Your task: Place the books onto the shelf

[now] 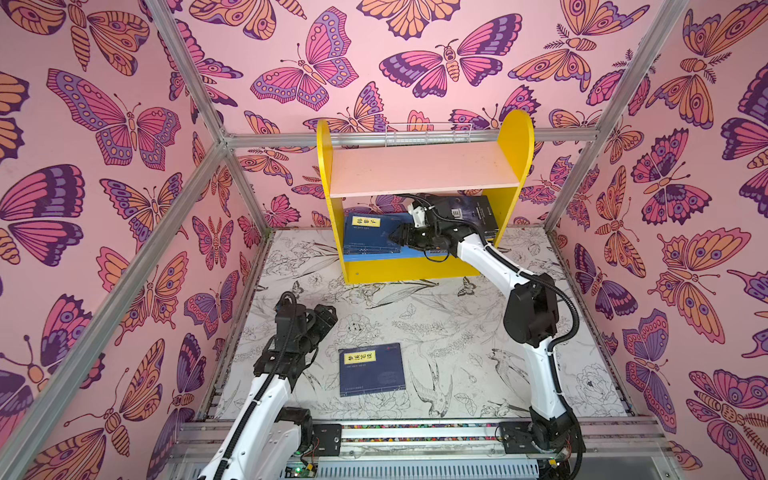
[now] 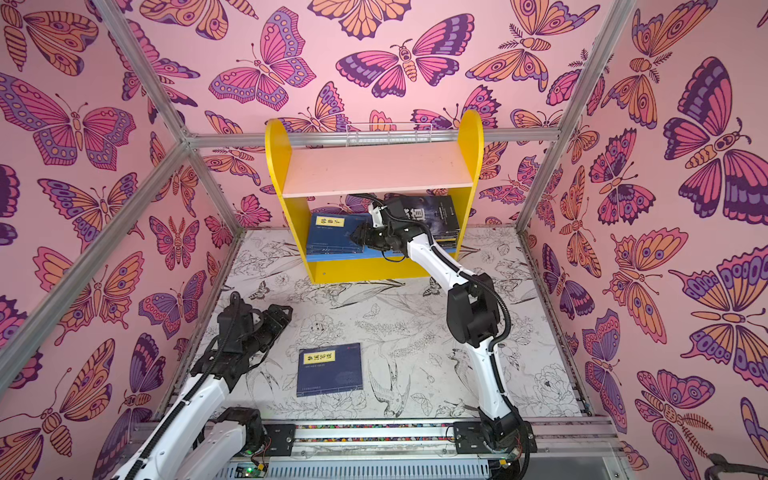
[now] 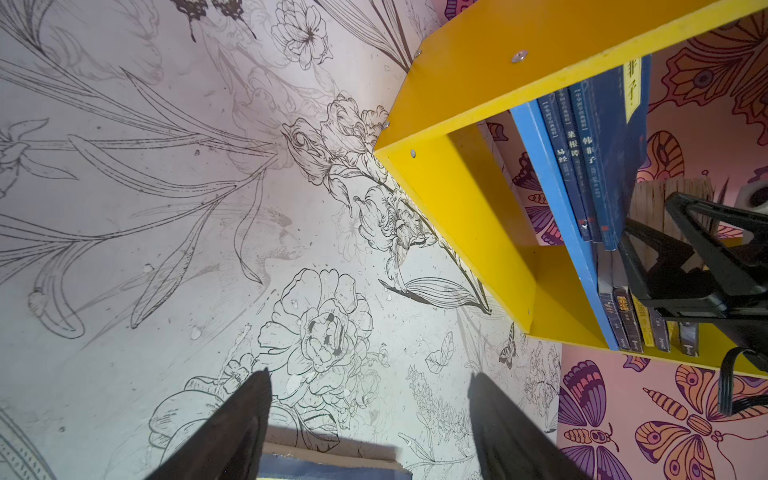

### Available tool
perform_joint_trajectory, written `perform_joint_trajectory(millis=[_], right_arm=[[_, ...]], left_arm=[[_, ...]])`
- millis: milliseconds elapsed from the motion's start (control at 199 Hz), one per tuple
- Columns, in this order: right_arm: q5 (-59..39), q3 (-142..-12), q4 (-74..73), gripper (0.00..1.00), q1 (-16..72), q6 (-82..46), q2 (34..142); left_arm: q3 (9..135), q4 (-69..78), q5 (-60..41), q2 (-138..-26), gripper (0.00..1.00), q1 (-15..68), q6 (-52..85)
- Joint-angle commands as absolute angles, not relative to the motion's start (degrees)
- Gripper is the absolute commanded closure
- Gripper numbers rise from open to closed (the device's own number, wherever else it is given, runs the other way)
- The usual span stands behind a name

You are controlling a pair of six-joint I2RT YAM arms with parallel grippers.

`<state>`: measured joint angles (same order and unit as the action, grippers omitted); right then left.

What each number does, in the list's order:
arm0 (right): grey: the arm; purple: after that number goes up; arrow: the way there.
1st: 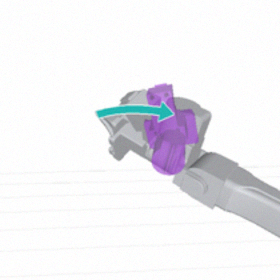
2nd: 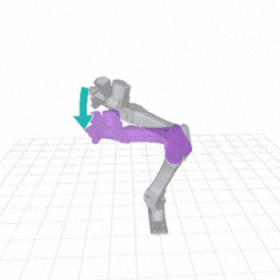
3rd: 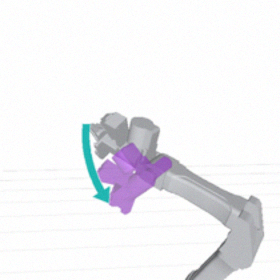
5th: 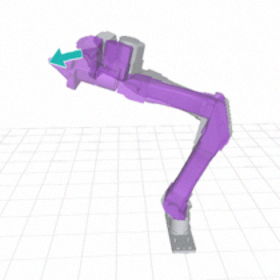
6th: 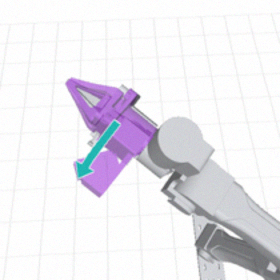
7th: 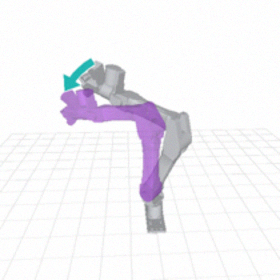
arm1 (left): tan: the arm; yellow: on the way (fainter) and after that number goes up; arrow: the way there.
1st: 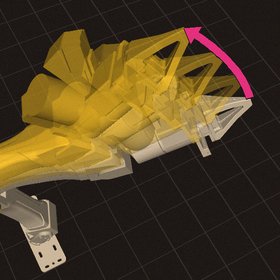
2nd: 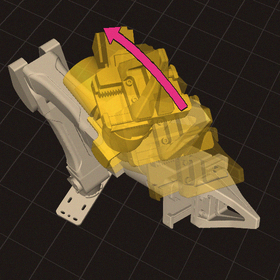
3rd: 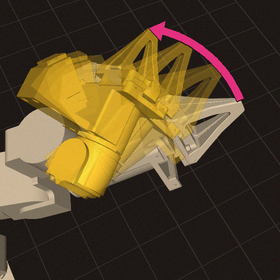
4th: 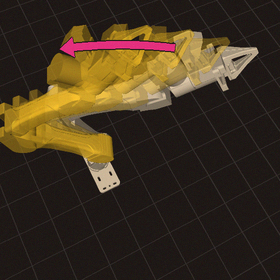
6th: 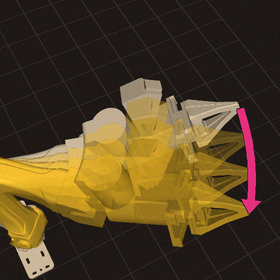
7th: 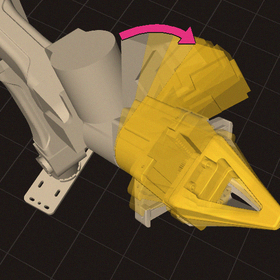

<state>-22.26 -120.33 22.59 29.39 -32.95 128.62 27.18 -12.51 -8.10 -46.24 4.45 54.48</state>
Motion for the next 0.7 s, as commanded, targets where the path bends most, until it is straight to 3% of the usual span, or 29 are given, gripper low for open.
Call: perform_joint_trajectory(millis=[0,456,697], right_arm=[[-19.5,-123.3,24.0,0.37,30.0,-31.1,130.2],[-17.5,-131.1,24.8,0.4,32.3,-26.9,134.0],[-12.5,-129.1,26.7,0.31,33.7,-22.3,130.8]], left_arm=[[27.9,-13.8,-8.4,-46.3,0.23,4.2,54.1],[27.4,-13.9,-9.0,-47.0,0.23,4.2,54.0],[27.1,-13.9,-9.1,-48.0,0.24,4.2,53.5]])
